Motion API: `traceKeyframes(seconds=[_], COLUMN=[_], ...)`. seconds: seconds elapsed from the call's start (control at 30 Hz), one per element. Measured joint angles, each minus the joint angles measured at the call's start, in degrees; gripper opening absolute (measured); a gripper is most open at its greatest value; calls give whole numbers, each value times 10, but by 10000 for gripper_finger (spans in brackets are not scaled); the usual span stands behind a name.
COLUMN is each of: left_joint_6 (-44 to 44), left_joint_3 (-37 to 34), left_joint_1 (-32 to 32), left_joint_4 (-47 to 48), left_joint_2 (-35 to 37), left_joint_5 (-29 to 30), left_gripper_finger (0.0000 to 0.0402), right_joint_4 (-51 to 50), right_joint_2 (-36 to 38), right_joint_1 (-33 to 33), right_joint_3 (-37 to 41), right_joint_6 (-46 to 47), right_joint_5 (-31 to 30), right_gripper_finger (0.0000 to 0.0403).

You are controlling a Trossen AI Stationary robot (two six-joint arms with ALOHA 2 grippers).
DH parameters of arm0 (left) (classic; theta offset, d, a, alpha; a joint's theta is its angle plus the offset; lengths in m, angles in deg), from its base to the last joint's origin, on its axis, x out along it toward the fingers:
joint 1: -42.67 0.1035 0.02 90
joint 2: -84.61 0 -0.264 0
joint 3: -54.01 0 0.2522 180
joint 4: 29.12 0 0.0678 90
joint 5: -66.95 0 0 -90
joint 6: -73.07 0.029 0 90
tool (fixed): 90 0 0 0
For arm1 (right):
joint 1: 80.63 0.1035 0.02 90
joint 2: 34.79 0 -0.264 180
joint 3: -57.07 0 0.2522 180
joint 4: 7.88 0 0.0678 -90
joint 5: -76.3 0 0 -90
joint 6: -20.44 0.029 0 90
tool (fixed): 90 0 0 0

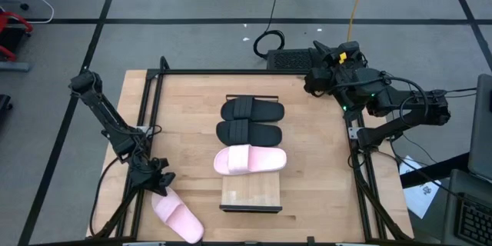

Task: Pick and place slides into the shelf
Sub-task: Put the pink slide on the shelf

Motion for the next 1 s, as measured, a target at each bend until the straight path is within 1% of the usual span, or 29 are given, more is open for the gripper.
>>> traceKeyframes(seconds=[0.13,0.33,0.57,0.83,0.9,1.0], left_joint_6=[-2,-31,-45,-51,-44,-12], left_joint_3=[0,1,1,1,9,27], left_joint_1=[0,0,0,1,0,-1], left_joint_4=[5,28,37,47,65,116], left_joint_2=[0,0,2,2,2,0], left_joint_5=[0,22,28,18,31,85], left_gripper_finger=[3,0,0,3,6,6], right_joint_4=[0,0,0,0,0,0], right_joint_2=[0,0,0,0,0,0], right_joint_1=[0,0,0,0,0,0], right_joint_3=[0,0,0,0,0,0], right_joint_6=[0,0,11,10,10,10], right_joint_5=[0,0,1,1,1,8], right_gripper_finger=[107,107,107,107,107,107])
